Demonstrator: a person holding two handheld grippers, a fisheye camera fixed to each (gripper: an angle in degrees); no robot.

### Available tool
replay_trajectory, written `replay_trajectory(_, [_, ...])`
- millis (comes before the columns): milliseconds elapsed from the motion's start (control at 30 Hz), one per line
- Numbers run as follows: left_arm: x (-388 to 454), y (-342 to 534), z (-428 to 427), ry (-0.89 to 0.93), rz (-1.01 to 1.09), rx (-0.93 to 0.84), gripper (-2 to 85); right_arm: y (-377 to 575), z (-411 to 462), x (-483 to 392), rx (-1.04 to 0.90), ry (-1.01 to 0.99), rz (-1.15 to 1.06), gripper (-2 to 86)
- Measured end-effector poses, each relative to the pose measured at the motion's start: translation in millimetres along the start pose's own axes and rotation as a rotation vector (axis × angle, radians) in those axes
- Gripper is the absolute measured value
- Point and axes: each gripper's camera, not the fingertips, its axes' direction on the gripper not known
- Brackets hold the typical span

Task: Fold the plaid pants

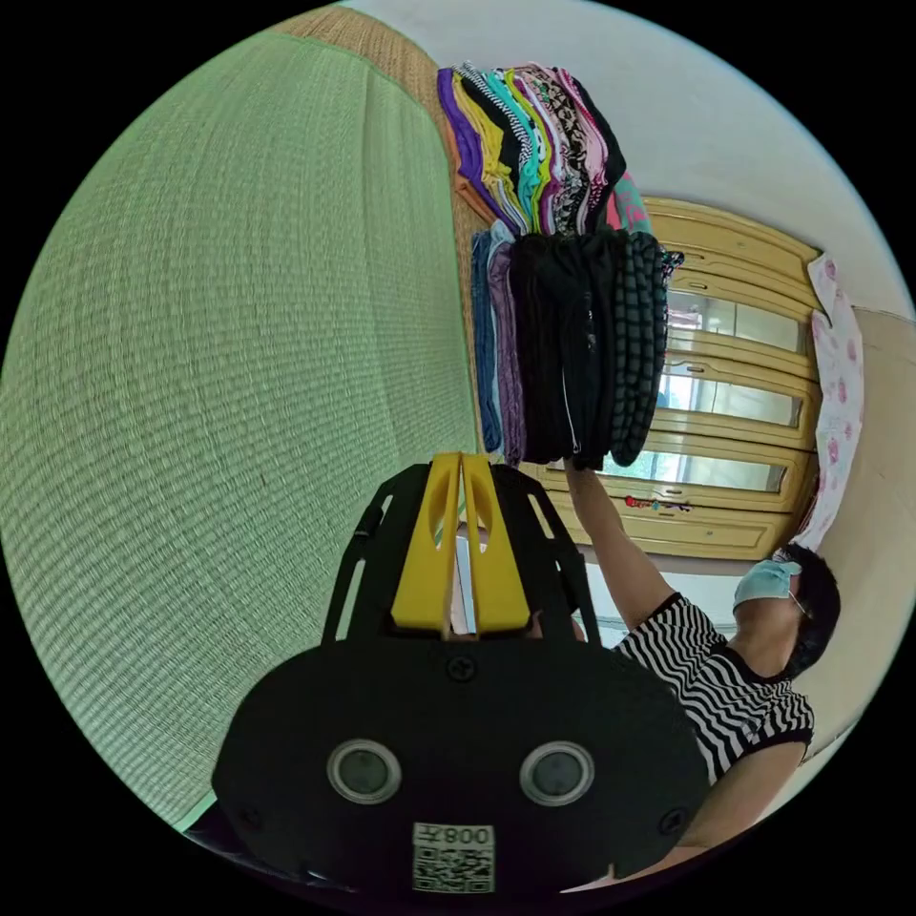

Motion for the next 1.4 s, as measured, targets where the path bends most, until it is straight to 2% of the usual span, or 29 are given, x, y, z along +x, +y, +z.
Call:
replay_trajectory(200, [-12.9,19.5,-10.6,0.003,0.015,-0.025,0.1,-12.7,-25.2,31.9,0.024,-0.046,0.055,2.3])
replay_trajectory(300, [-17.8,33.2,-20.4,0.011,0.026,-0.024,0.1,-13.4,-55.6,54.5,0.113,-0.136,0.111,1.6])
replay_trajectory(633, [-42.1,97.0,-64.0,0.083,0.033,0.048,0.1,-20.6,-209.3,128.1,0.461,-0.625,0.219,0.7])
replay_trajectory(700, [-44.3,109.7,-71.2,0.096,0.044,0.057,0.1,-21.9,-241.1,130.4,0.517,-0.672,0.199,0.7])
replay_trajectory(1133, [-49.2,222.0,-128.4,0.244,0.205,0.101,0.4,-13.4,-502.3,57.0,0.796,-0.759,-0.163,0.6])
replay_trajectory(1400, [-36.8,305.7,-144.8,0.342,0.379,0.030,2.6,23.1,-596.5,-28.0,0.775,-0.829,-0.413,0.6])
